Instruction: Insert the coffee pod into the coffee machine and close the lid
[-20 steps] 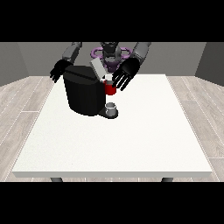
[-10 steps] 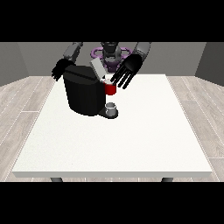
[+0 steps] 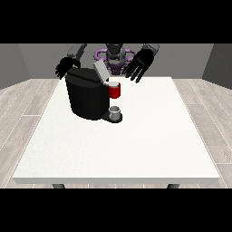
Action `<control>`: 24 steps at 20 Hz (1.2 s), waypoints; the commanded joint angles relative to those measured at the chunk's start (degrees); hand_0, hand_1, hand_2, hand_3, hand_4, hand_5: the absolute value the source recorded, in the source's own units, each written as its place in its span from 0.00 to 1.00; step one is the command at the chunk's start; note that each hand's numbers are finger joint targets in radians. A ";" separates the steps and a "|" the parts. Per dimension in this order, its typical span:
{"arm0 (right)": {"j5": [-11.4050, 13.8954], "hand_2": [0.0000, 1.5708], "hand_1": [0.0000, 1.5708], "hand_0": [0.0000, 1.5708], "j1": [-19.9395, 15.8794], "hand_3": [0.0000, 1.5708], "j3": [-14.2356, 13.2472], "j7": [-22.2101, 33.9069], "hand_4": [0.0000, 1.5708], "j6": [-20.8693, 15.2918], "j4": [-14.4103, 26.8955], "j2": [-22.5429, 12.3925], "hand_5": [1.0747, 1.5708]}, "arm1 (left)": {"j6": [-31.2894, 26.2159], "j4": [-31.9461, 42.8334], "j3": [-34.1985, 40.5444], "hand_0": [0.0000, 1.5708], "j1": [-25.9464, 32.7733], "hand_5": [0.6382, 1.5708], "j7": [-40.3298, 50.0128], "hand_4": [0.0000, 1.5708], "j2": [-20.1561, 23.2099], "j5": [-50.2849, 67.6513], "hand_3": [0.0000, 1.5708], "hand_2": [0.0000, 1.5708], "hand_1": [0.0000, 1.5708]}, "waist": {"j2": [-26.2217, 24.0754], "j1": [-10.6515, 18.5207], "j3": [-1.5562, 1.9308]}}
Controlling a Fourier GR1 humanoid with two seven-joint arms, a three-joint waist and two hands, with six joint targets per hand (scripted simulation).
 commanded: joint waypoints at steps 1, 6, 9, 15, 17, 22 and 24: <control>-1.90 0.00 0.00 0.00 3.69 0.00 -1.52 0.54 0.25 1.24 0.52 -0.75 1.00 | -0.16 -1.46 0.86 0.00 4.69 1.00 -0.54 0.00 -4.36 2.59 0.00 0.00 0.00 | -5.47 2.55 -0.01; -0.52 0.00 0.00 0.00 6.29 0.00 -1.42 -0.58 0.31 0.31 -0.44 -1.37 1.00 | 0.74 -0.83 11.95 0.00 10.06 1.00 -3.42 0.16 -9.71 15.40 0.00 0.00 0.00 | -11.07 7.51 -0.12; -0.69 0.00 0.00 0.00 7.42 0.00 -1.30 -1.40 0.23 3.62 -0.52 -4.05 1.00 | -0.14 -1.19 13.96 0.00 12.88 1.00 -4.15 0.00 -14.01 19.33 0.00 0.00 0.00 | -14.27 9.30 -0.05; -2.16 0.00 0.00 0.00 8.16 0.00 0.70 5.31 0.08 7.78 -6.27 -6.33 1.00 | -0.75 -1.34 15.35 0.00 22.49 1.00 -4.22 0.12 -16.90 22.45 0.00 0.00 0.00 | -22.94 12.26 -0.06; -2.63 0.00 0.00 0.00 3.06 0.00 -0.91 6.93 0.00 8.41 -5.86 -8.63 1.00 | -2.29 -2.50 16.07 0.00 21.57 1.00 -4.23 0.14 -18.19 24.75 0.00 0.00 0.00 | -20.77 14.92 -0.03; -3.52 0.00 0.00 0.00 -2.14 0.00 -0.46 8.61 0.00 9.93 -6.99 -9.04 1.00 | -1.76 -5.14 15.58 0.00 25.02 1.00 -5.62 0.00 -20.32 26.46 0.00 0.00 0.00 | -17.91 17.63 -0.03; -0.92 0.00 0.00 0.00 0.00 0.00 0.84 8.96 0.00 8.91 -5.40 -8.77 1.00 | -3.52 -7.67 14.63 0.00 26.63 1.00 -3.16 0.00 -22.62 28.10 0.00 0.00 0.00 | -21.20 19.97 -0.01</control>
